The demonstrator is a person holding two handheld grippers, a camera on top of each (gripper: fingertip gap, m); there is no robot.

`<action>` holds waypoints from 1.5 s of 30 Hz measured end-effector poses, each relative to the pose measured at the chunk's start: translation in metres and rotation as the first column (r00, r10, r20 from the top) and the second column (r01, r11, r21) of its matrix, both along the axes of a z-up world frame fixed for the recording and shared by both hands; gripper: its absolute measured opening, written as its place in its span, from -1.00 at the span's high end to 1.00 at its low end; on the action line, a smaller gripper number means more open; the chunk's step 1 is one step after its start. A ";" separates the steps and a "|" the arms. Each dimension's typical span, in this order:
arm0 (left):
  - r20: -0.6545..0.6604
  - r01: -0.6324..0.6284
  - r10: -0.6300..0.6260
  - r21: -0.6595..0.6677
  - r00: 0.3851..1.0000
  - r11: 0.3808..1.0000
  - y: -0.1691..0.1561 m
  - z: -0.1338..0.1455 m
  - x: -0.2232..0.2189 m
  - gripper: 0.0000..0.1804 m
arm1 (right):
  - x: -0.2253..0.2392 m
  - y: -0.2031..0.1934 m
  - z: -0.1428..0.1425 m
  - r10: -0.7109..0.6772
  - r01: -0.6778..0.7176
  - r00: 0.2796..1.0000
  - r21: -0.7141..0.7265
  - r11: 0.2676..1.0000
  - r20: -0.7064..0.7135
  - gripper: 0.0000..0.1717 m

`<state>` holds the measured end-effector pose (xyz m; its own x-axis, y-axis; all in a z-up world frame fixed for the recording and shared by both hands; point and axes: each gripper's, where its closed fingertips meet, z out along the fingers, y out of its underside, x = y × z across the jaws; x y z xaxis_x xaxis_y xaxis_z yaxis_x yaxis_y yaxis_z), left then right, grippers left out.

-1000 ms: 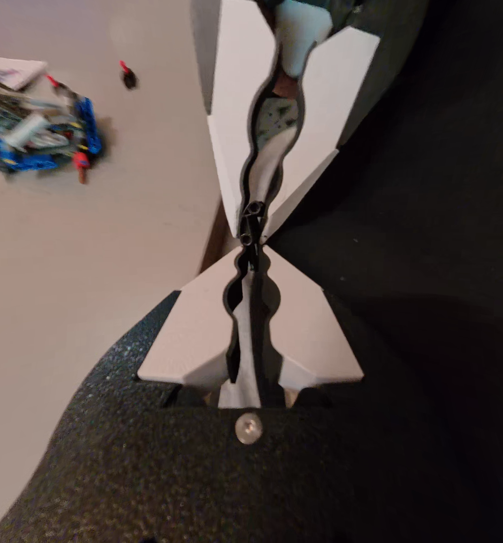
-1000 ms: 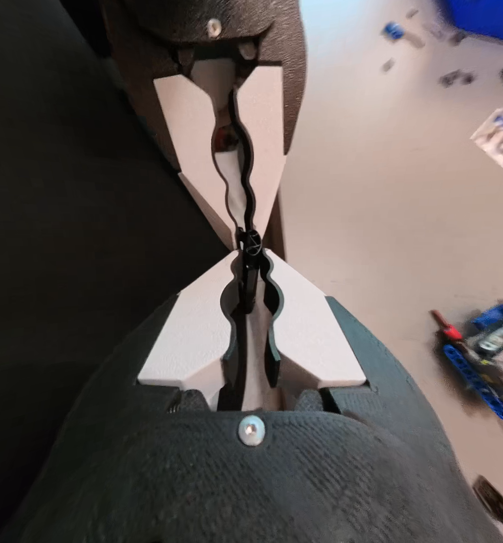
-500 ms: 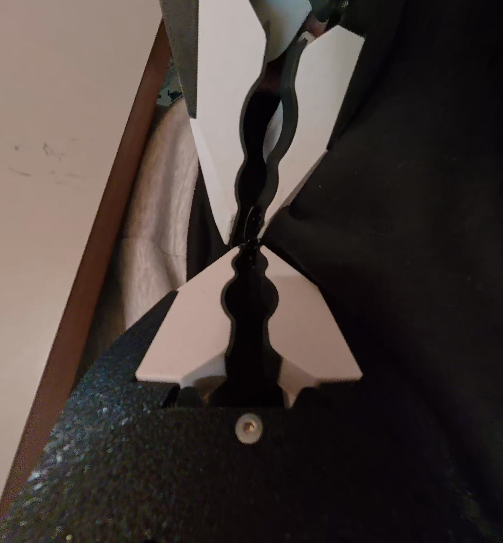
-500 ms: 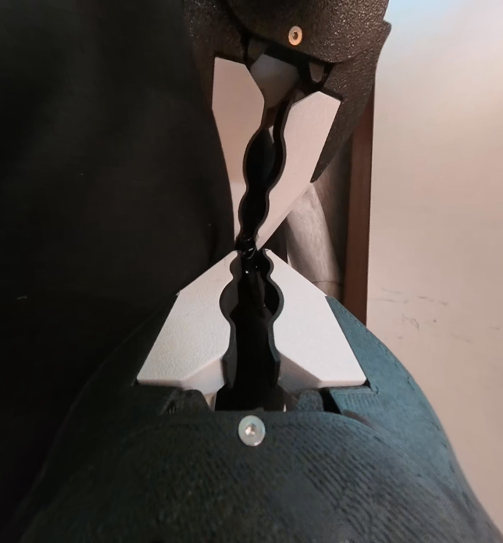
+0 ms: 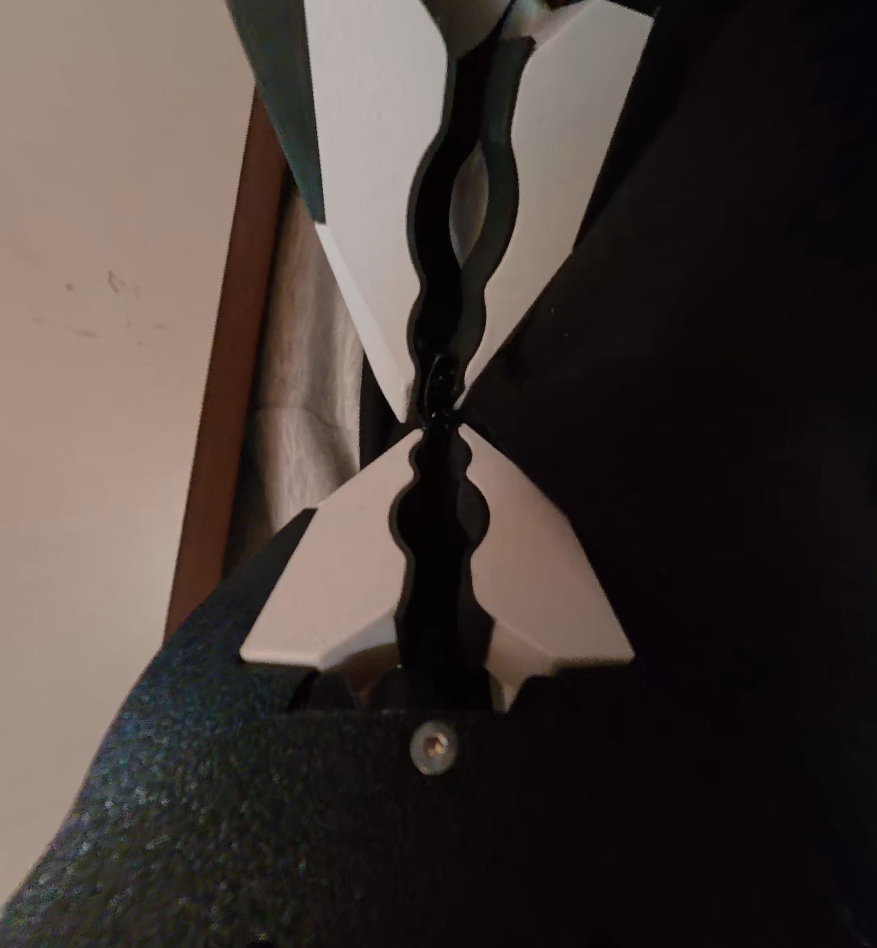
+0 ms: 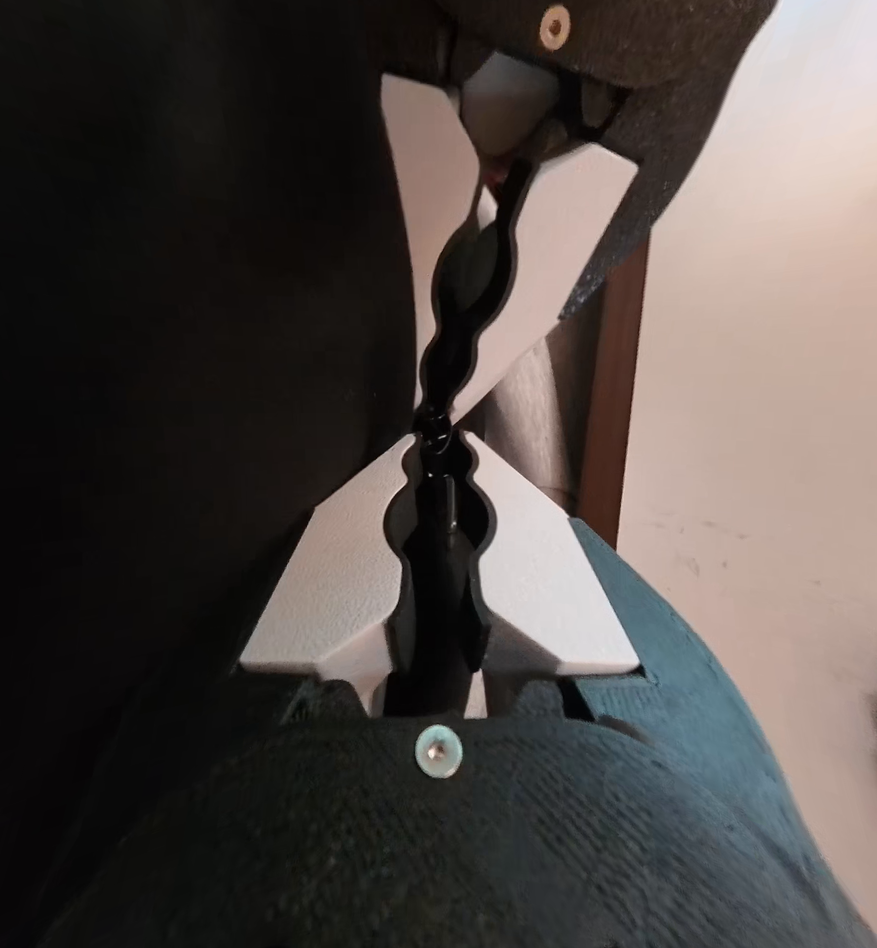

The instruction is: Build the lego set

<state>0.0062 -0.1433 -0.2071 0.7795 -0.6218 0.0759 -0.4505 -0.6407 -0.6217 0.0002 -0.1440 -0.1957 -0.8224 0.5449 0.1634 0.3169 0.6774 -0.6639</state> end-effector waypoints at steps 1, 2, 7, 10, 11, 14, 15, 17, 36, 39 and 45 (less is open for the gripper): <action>0.007 -0.004 0.004 0.009 1.000 1.000 0.000 0.003 0.000 0.96 | 0.001 0.001 0.002 -0.017 0.017 1.000 -0.021 1.000 -0.001 0.89; 0.013 -0.011 0.010 0.020 1.000 1.000 -0.001 0.005 0.000 0.96 | 0.002 0.001 0.003 -0.033 0.033 0.999 -0.042 0.999 -0.001 0.89; -0.130 -0.039 0.042 0.020 0.991 0.999 -0.015 0.001 -0.021 0.96 | 0.010 0.012 0.003 -0.098 0.099 0.995 0.019 0.995 -0.032 0.89; 0.027 -0.137 0.138 -0.037 0.990 0.990 -0.019 0.005 -0.023 0.96 | 0.010 0.009 0.013 -0.102 0.100 0.994 -0.062 0.993 -0.030 0.90; -0.032 -0.113 0.113 -0.004 0.993 0.994 -0.014 0.004 -0.024 0.96 | 0.003 0.009 0.016 -0.117 0.115 0.993 -0.082 0.990 -0.014 0.90; -0.021 -0.160 0.162 0.081 0.987 0.984 -0.001 0.018 -0.033 0.96 | -0.014 0.017 0.037 -0.207 0.193 0.978 -0.262 0.946 -0.030 0.90; 0.036 -0.209 0.206 0.101 0.978 0.973 0.003 0.028 -0.040 0.96 | -0.020 0.025 0.045 -0.252 0.227 0.967 -0.319 0.920 -0.040 0.90; 0.117 -0.284 0.270 0.131 0.956 0.950 0.011 0.046 -0.056 0.96 | -0.028 0.036 0.064 -0.308 0.259 0.951 -0.469 0.844 -0.028 0.90; -0.137 -0.259 0.267 0.077 0.954 0.963 0.089 0.046 -0.152 0.96 | -0.102 0.100 0.075 -0.252 0.424 0.906 -0.761 0.492 0.341 0.91; -0.310 -0.154 0.186 0.126 0.932 0.980 0.095 0.040 -0.152 0.96 | -0.099 0.107 0.087 -0.206 0.392 0.919 -0.829 0.399 0.336 0.91; -0.381 -0.078 0.135 0.162 0.915 0.984 0.101 0.023 -0.151 0.96 | -0.092 0.118 0.106 -0.168 0.329 0.942 -0.904 0.274 0.292 0.91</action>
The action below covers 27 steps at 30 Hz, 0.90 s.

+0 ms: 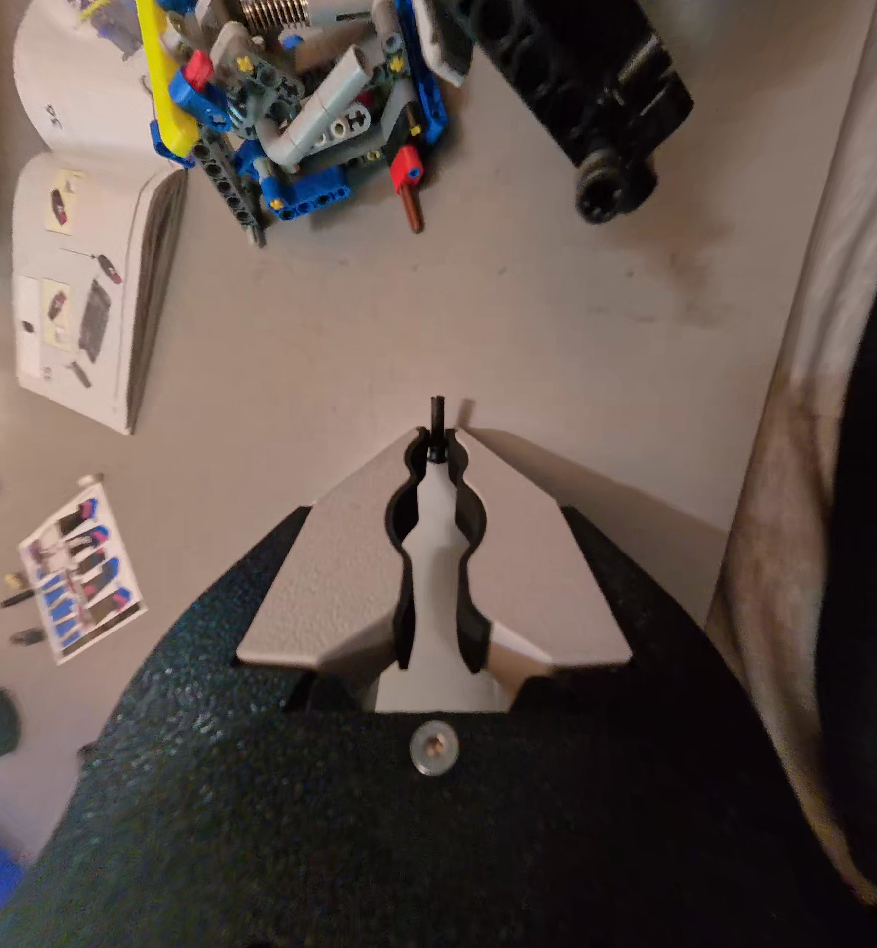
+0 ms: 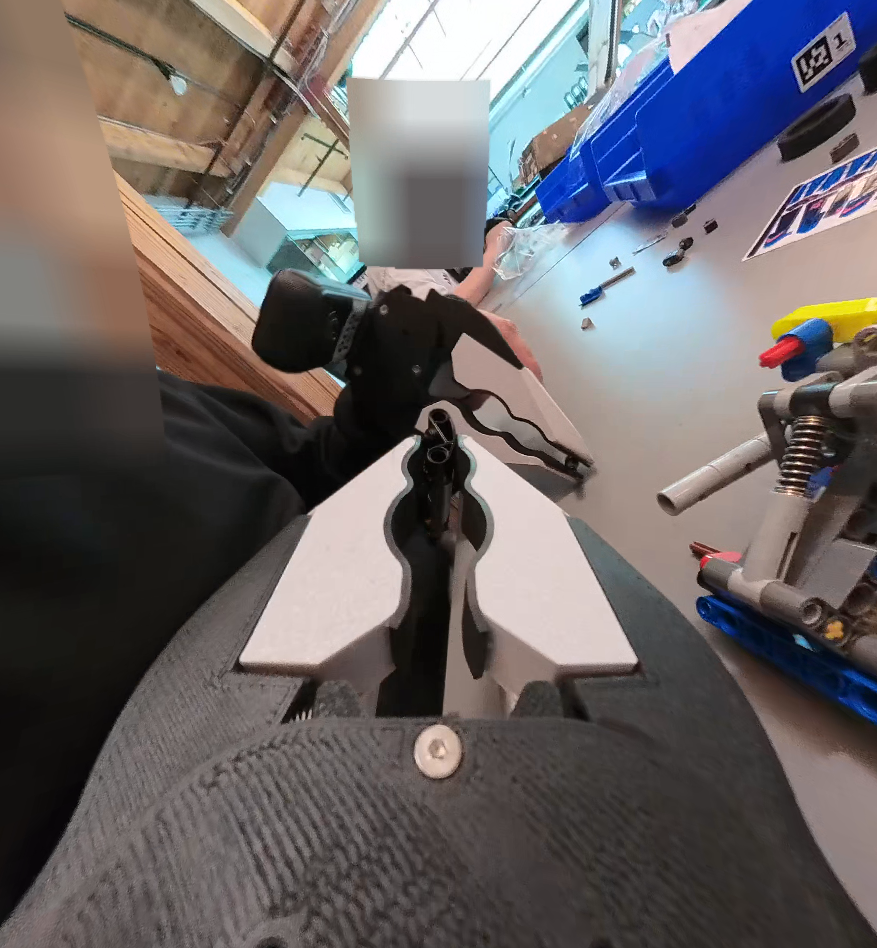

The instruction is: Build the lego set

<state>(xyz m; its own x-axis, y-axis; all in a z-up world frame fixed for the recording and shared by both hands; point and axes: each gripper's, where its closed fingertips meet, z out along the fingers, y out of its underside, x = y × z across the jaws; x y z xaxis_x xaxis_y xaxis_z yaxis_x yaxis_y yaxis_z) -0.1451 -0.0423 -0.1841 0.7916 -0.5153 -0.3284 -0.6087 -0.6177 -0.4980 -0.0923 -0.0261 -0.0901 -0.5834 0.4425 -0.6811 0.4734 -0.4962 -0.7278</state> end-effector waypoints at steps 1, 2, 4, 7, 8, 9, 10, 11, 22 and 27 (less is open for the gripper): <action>0.050 -0.006 0.006 -0.003 0.999 1.000 0.000 0.000 0.001 0.96 | 0.000 0.001 0.001 0.001 -0.001 1.000 -0.011 1.000 0.000 0.91; 0.100 -0.012 0.013 -0.008 0.995 1.000 0.000 -0.001 0.001 0.96 | 0.000 0.002 0.001 0.002 -0.002 1.000 -0.018 1.000 0.002 0.91; 0.194 -0.021 0.021 -0.005 0.981 1.000 0.001 -0.001 0.001 0.95 | -0.003 0.005 -0.004 -0.016 0.017 0.999 -0.011 1.000 0.047 0.91; 0.322 -0.044 0.038 0.011 0.946 0.999 0.003 -0.001 -0.001 0.90 | -0.009 0.007 -0.022 -0.056 0.049 0.988 0.056 0.997 0.146 0.91; 0.355 -0.049 0.040 0.017 0.934 0.999 0.004 -0.001 -0.001 0.89 | -0.010 0.009 -0.032 -0.080 0.061 0.979 0.105 0.993 0.187 0.91; 0.380 -0.053 0.040 0.024 0.924 0.998 0.004 -0.001 -0.001 0.87 | -0.012 0.011 -0.041 -0.110 0.075 0.968 0.159 0.984 0.225 0.86; 0.400 -0.055 0.038 0.030 0.916 0.998 0.004 -0.001 -0.001 0.87 | -0.013 0.012 -0.047 -0.127 0.078 0.959 0.196 0.978 0.252 0.80; 0.416 -0.055 0.035 0.036 0.909 0.998 0.004 -0.001 -0.001 0.87 | -0.013 0.012 -0.052 -0.135 0.072 0.953 0.229 0.971 0.271 0.79; 0.430 -0.125 0.099 0.032 0.897 0.992 0.010 0.000 -0.001 0.81 | -0.013 0.024 -0.077 -0.227 0.075 0.912 0.404 0.912 0.343 0.83; 0.349 -0.115 0.085 0.064 0.933 0.991 0.011 0.000 -0.002 0.96 | -0.010 0.031 -0.077 -0.257 0.096 0.909 0.436 0.895 0.328 0.80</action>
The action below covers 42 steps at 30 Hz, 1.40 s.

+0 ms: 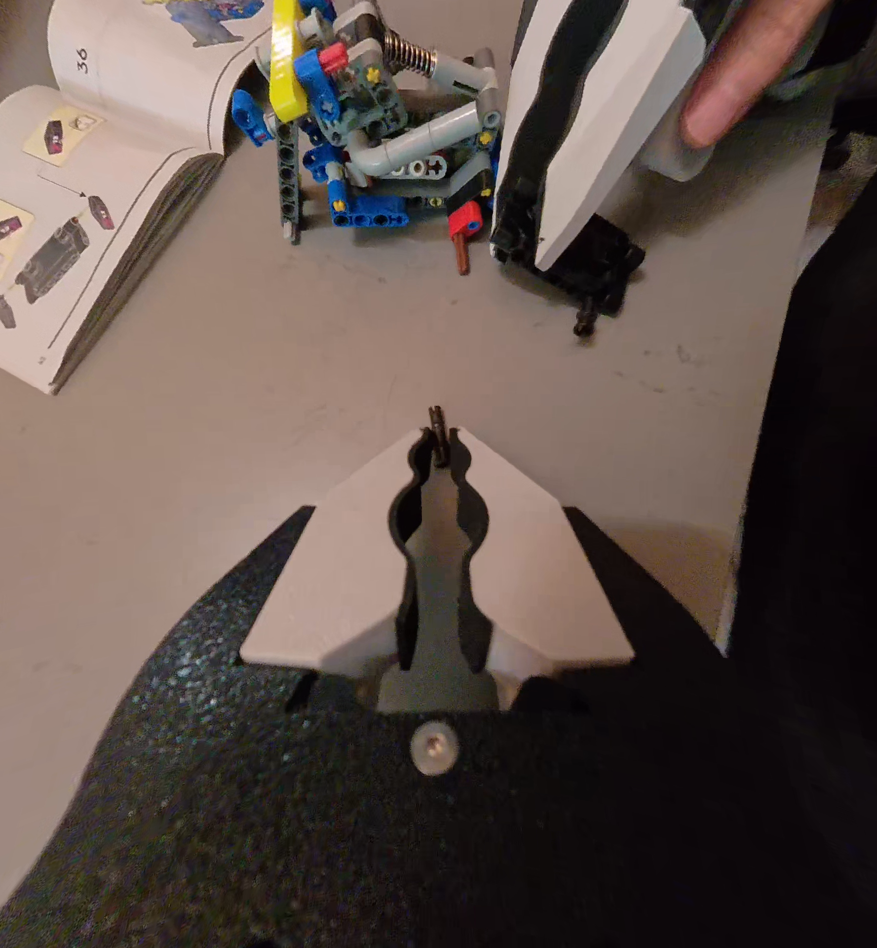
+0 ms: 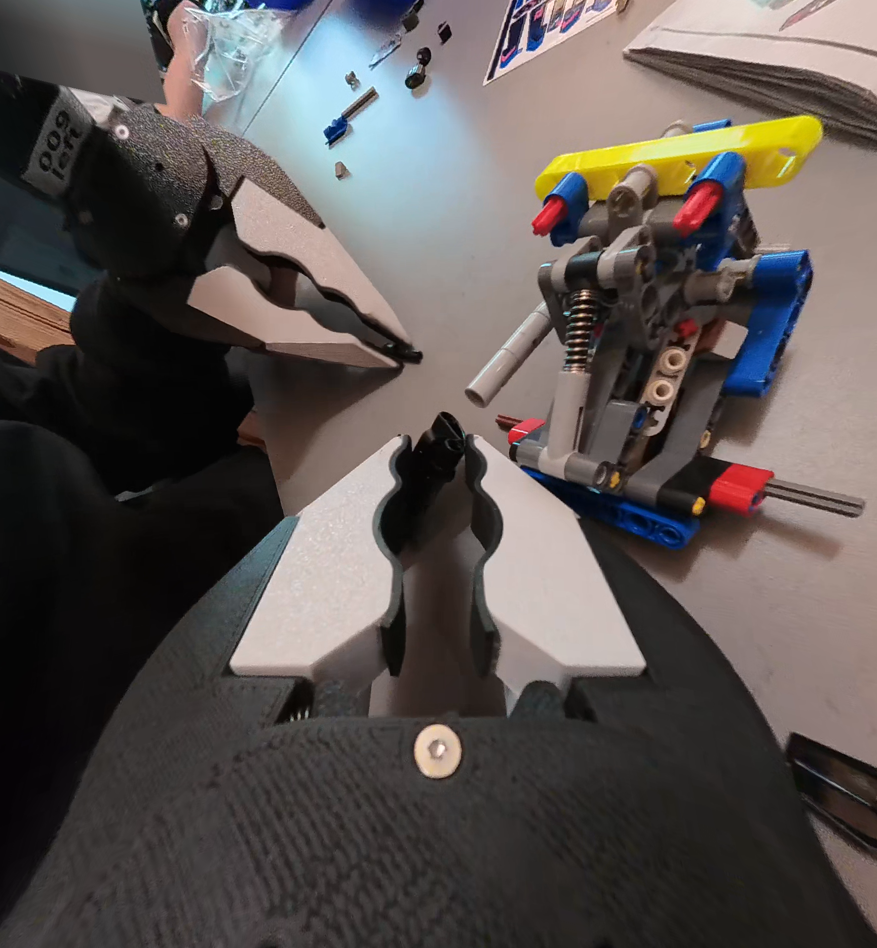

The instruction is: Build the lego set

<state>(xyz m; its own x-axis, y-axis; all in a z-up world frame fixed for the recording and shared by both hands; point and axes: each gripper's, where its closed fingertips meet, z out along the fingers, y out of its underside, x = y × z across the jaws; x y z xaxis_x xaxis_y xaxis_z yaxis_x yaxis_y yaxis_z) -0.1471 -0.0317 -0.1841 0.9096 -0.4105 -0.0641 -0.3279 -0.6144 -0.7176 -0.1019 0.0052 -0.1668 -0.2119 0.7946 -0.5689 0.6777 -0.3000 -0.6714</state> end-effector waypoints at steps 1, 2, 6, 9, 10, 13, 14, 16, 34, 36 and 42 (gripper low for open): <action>0.000 0.008 -0.008 0.017 1.000 1.000 0.001 0.000 0.000 0.96 | 0.001 0.000 0.000 0.005 -0.005 1.000 0.002 1.000 -0.001 0.78; 0.005 0.014 -0.014 0.027 1.000 1.000 0.001 0.000 0.001 0.96 | 0.002 -0.001 0.001 0.014 -0.014 1.000 0.005 1.000 -0.003 0.76; -0.032 0.056 -0.054 0.044 0.998 0.997 0.000 0.000 0.001 0.97 | 0.005 0.004 0.001 0.014 -0.014 1.000 0.028 1.000 -0.005 0.75; -0.049 0.074 -0.071 0.053 0.996 0.996 0.000 0.000 0.001 0.97 | 0.008 0.008 0.001 -0.007 0.007 1.000 0.031 0.999 0.013 0.77; -0.046 0.074 -0.072 0.052 0.996 0.996 0.000 0.000 0.001 0.97 | 0.010 0.010 0.001 -0.008 0.007 1.000 0.040 0.999 0.019 0.77; -0.035 0.074 -0.073 0.049 0.997 0.996 0.000 0.000 0.001 0.97 | 0.015 0.018 0.002 -0.032 0.030 0.999 0.063 0.998 0.033 0.78; -0.029 0.074 -0.073 0.046 0.997 0.996 0.000 0.000 0.001 0.97 | 0.016 0.020 0.002 -0.048 0.045 0.998 0.063 0.997 0.041 0.77; -0.022 0.074 -0.073 0.043 0.997 0.996 0.000 0.000 0.001 0.97 | 0.019 0.023 0.002 -0.077 0.074 0.996 0.068 0.995 0.048 0.74; -0.106 0.141 -0.132 0.083 0.986 0.987 -0.002 0.001 0.007 0.97 | 0.016 0.004 -0.012 -0.122 0.101 0.987 0.186 0.977 0.106 0.91; -0.100 0.140 -0.132 0.080 0.986 0.987 -0.002 0.000 0.007 0.97 | 0.014 0.001 -0.012 -0.107 0.086 0.989 0.188 0.978 0.100 0.92; -0.115 0.153 -0.143 0.088 0.983 0.984 -0.002 0.001 0.007 0.97 | 0.007 -0.001 -0.007 -0.109 0.099 0.993 0.185 0.978 0.042 0.94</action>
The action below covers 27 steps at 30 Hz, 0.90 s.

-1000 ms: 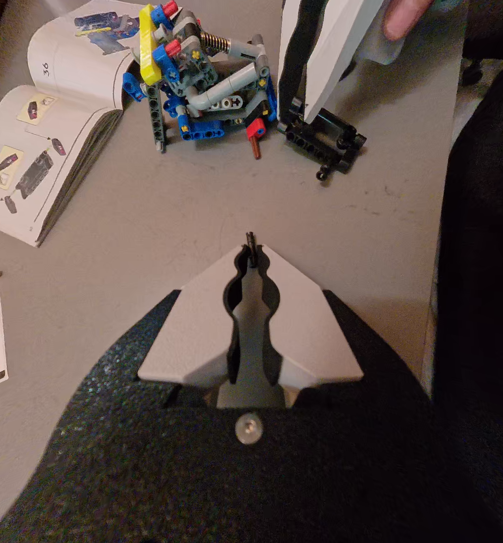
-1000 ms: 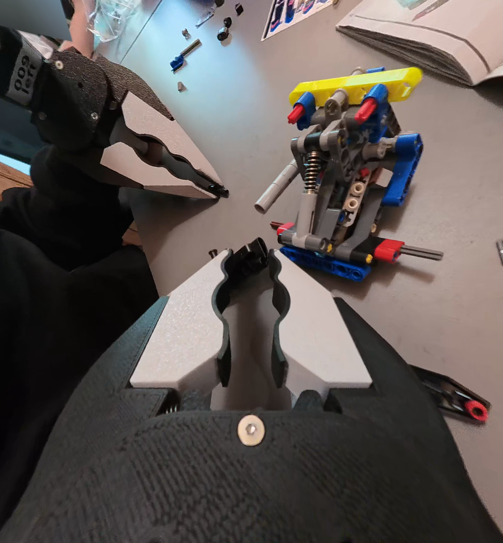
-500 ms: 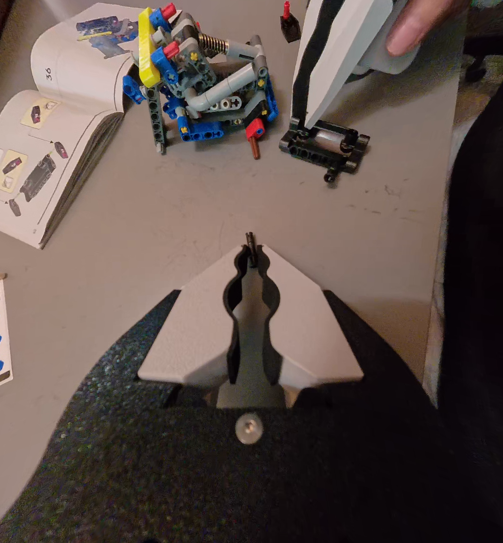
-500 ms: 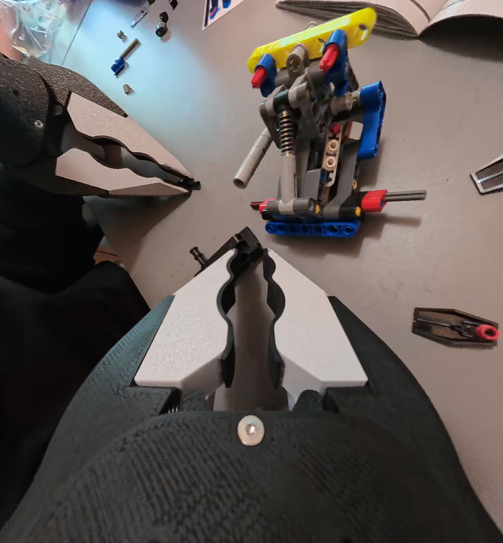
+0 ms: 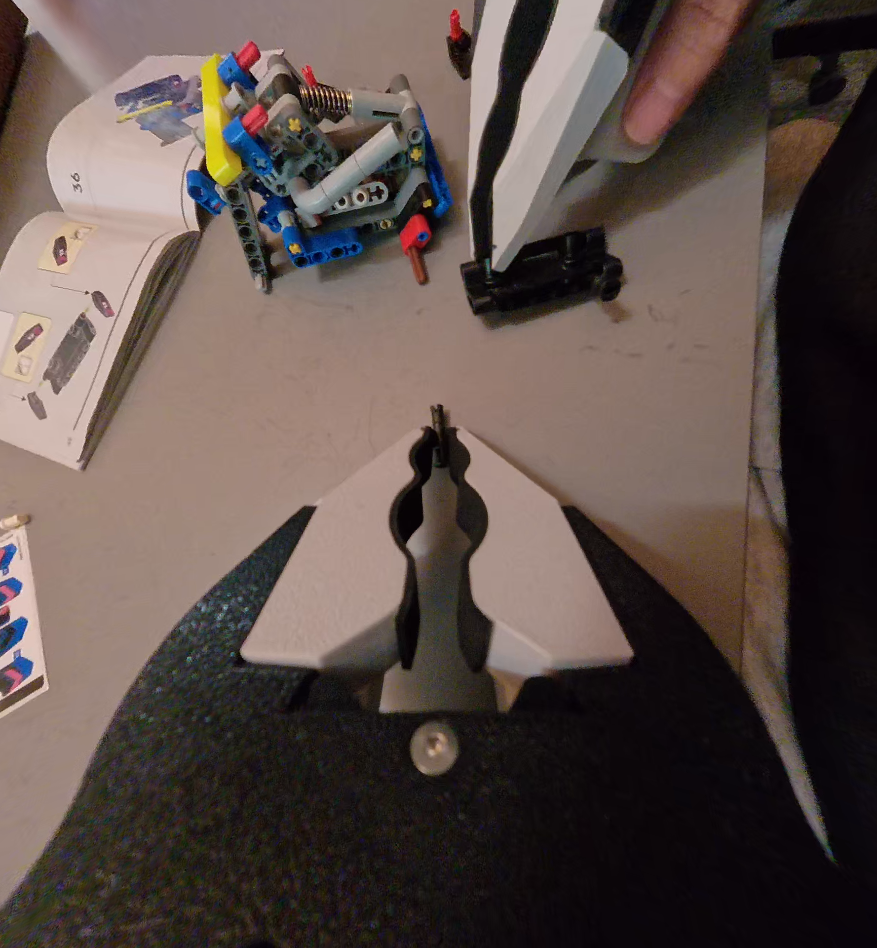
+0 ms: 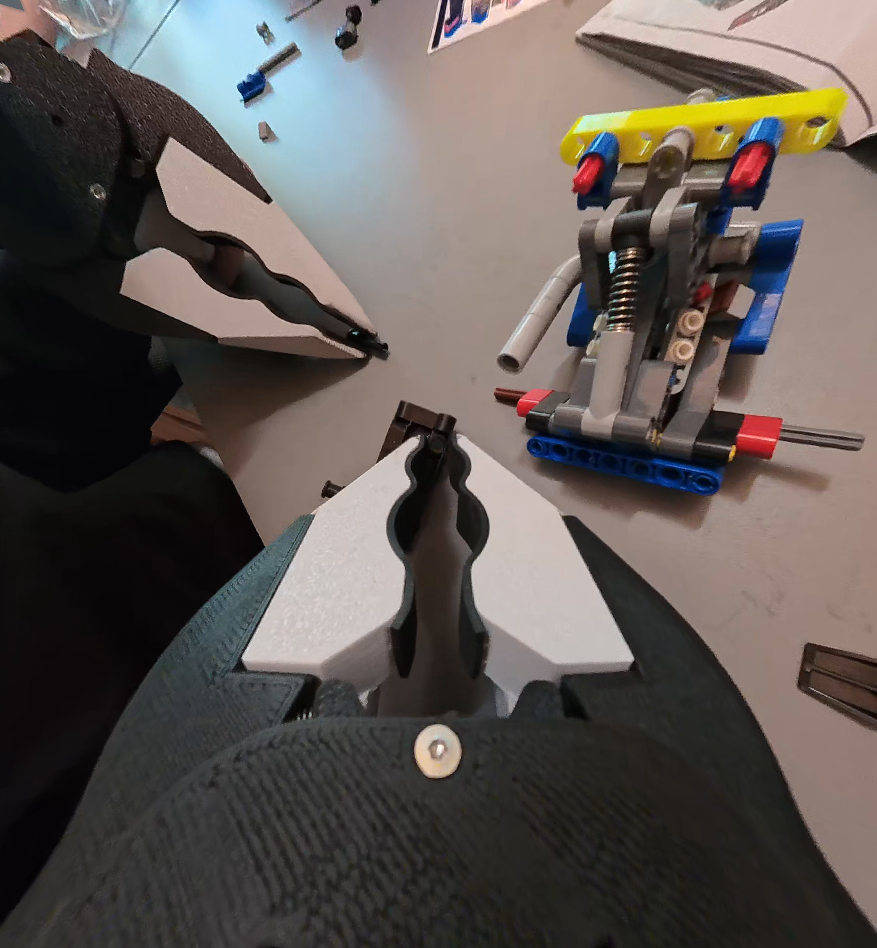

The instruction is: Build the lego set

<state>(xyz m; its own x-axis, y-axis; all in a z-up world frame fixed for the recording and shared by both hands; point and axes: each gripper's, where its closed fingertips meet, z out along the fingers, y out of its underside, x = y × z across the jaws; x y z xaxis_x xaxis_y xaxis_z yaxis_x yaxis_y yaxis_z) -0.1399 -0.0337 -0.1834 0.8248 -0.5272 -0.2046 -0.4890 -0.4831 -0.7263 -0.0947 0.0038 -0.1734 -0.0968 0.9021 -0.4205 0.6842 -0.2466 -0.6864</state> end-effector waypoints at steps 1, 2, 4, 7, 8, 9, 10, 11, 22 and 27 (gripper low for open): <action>-0.001 0.004 -0.004 0.001 1.000 1.000 0.000 0.000 0.000 0.97 | 0.000 0.000 0.000 -0.002 0.002 1.000 -0.003 1.000 -0.001 0.94; -0.001 0.004 -0.004 0.001 1.000 1.000 0.000 0.000 0.000 0.97 | 0.000 0.000 -0.001 -0.004 0.004 1.000 -0.002 1.000 0.004 0.94; -0.001 0.004 -0.004 0.001 1.000 1.000 0.000 0.000 0.000 0.97 | 0.002 0.000 -0.003 -0.004 0.003 1.000 0.011 1.000 0.020 0.90; 0.004 0.012 -0.012 -0.002 1.000 1.000 -0.001 0.000 0.001 0.97 | 0.002 -0.002 -0.002 -0.004 0.004 0.999 0.021 1.000 0.040 0.75; 0.004 0.011 -0.011 -0.002 1.000 1.000 -0.001 0.000 0.001 0.97 | 0.003 -0.004 -0.002 0.001 -0.002 0.999 0.022 1.000 0.049 0.73; 0.007 0.012 -0.012 -0.004 1.000 1.000 -0.001 0.000 0.002 0.97 | 0.004 -0.005 -0.002 0.007 -0.009 0.998 0.028 1.000 0.060 0.75; 0.013 0.017 -0.017 -0.008 1.000 1.000 -0.002 0.000 0.003 0.97 | 0.004 -0.005 -0.004 0.008 -0.010 0.998 0.035 0.999 0.070 0.80; 0.024 0.021 -0.020 -0.015 1.000 1.000 -0.002 0.000 0.003 0.97 | 0.005 -0.006 -0.006 0.011 -0.015 0.996 0.040 0.999 0.084 0.91; 0.217 -0.005 0.021 -0.073 0.976 0.997 -0.007 0.008 0.003 0.98 | -0.020 -0.015 0.005 0.024 -0.016 0.998 0.129 0.991 -0.065 1.00; 0.320 -0.046 0.078 -0.106 0.944 0.993 -0.008 0.012 -0.001 0.98 | -0.028 -0.014 0.013 -0.025 0.028 0.991 0.016 0.999 -0.129 1.00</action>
<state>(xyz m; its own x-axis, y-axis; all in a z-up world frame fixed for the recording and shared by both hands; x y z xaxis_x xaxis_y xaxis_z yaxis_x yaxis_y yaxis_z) -0.1406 -0.0418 -0.1710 0.8697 -0.4769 0.1273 -0.2024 -0.5797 -0.7893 -0.1222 -0.0101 -0.1600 -0.1249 0.9121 -0.3905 0.5834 -0.2509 -0.7725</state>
